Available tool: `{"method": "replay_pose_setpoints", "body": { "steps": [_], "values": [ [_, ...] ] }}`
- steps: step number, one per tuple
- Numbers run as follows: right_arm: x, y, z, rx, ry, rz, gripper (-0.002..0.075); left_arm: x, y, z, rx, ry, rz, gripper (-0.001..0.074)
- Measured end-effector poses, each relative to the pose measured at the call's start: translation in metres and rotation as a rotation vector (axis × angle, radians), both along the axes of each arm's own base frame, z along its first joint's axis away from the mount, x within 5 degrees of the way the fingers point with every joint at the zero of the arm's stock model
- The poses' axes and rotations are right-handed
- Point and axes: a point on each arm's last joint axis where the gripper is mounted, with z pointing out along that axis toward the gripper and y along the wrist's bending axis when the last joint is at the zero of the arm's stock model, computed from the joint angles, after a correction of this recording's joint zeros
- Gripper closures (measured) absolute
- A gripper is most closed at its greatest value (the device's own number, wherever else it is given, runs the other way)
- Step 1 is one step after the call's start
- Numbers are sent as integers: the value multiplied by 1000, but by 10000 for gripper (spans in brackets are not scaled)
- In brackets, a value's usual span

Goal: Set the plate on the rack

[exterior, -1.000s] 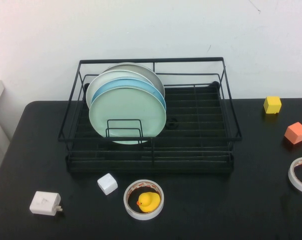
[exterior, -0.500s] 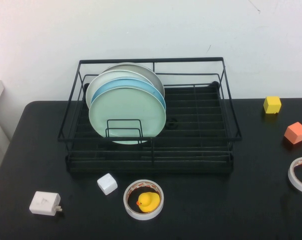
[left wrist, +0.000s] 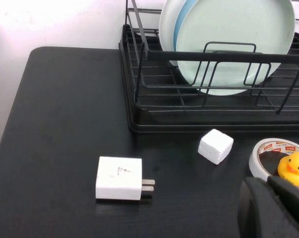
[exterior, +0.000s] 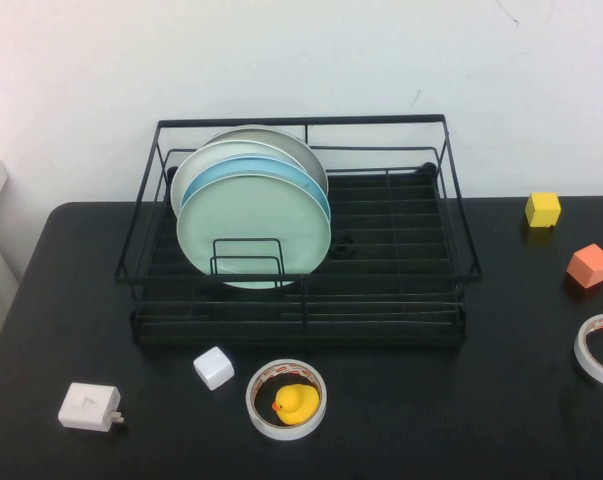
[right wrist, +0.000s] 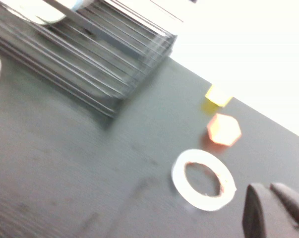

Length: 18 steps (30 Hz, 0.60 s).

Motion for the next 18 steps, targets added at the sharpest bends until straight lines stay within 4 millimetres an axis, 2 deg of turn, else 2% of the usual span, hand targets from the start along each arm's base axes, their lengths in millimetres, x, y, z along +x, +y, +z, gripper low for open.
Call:
{"method": "replay_pose_setpoints", "body": {
  "steps": [9,18],
  "values": [
    [-6,-9,-27,-12,-20,-197,726,0,0,0,0,0,0,736],
    [-6,-10,-35,34,-48,-236,726,0,0,0,0,0,0,736]
  ]
}}
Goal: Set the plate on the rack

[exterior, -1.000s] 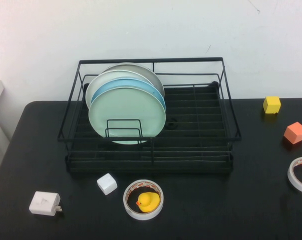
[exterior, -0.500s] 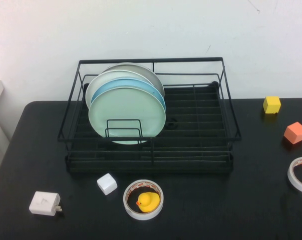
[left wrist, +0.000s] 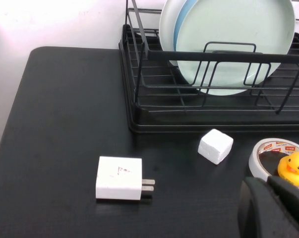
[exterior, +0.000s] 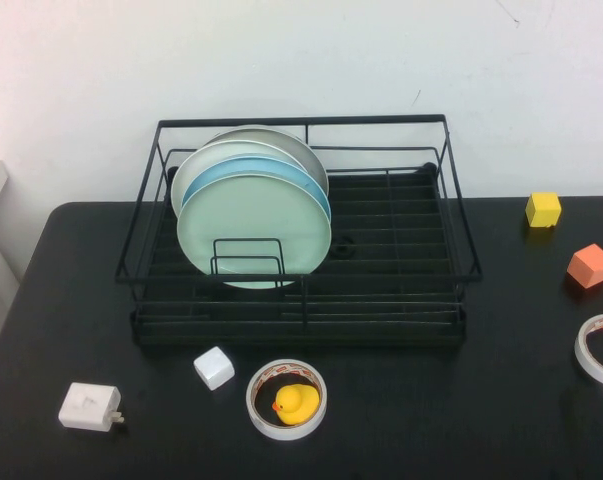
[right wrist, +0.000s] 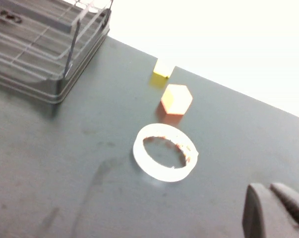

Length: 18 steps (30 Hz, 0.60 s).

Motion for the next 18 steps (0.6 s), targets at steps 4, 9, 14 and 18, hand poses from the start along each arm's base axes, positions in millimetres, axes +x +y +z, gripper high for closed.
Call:
{"method": "replay_pose_setpoints", "body": {
  "steps": [4,9,14,18],
  "values": [
    [3,-1,-11,54,11,-24,726,0,0,0,0,0,0,736],
    [8,-2,-32,138,8,-67,726,0,0,0,0,0,0,736],
    [10,-3,-36,214,-22,-98,726,0,0,0,0,0,0,736],
    [10,-3,-36,217,-17,-98,726,0,0,0,0,0,0,736]
  ]
}}
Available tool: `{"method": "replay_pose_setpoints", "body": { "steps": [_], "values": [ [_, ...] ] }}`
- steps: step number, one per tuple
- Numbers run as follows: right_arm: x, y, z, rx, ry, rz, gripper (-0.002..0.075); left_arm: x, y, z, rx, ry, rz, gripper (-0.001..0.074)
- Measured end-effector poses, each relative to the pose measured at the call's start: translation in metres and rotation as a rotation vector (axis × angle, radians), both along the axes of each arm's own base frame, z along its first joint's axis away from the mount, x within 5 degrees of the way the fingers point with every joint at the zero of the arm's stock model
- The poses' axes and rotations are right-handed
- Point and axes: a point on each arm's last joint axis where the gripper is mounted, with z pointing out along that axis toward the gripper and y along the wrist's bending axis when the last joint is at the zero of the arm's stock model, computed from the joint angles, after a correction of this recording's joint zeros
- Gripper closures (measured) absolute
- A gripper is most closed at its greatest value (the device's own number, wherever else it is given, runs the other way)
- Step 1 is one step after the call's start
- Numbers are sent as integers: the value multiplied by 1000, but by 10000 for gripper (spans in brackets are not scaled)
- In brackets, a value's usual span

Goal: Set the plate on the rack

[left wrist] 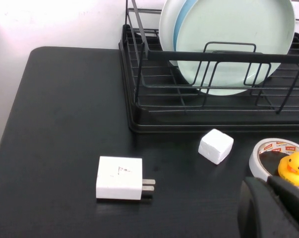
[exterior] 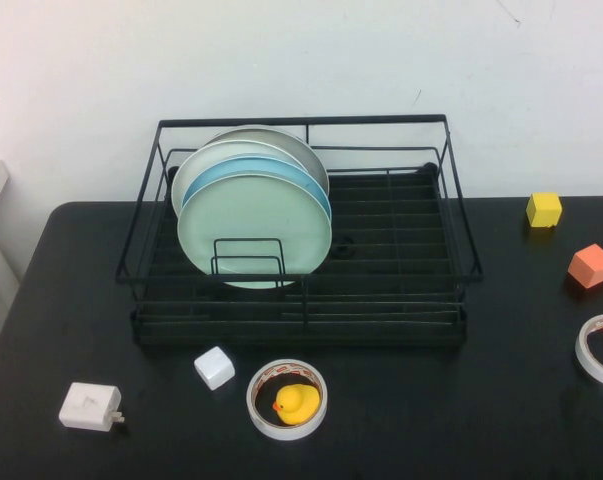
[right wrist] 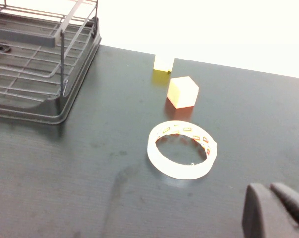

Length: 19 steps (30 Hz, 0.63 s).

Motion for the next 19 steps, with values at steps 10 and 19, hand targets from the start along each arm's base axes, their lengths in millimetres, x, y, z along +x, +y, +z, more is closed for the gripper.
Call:
{"method": "replay_pose_setpoints", "body": {
  "steps": [10,19],
  "values": [
    [0,0,0,-7,0,1,726,0,0,0,0,0,0,736],
    [0,0,0,-11,0,2,726,0,0,0,0,0,0,736]
  ]
}}
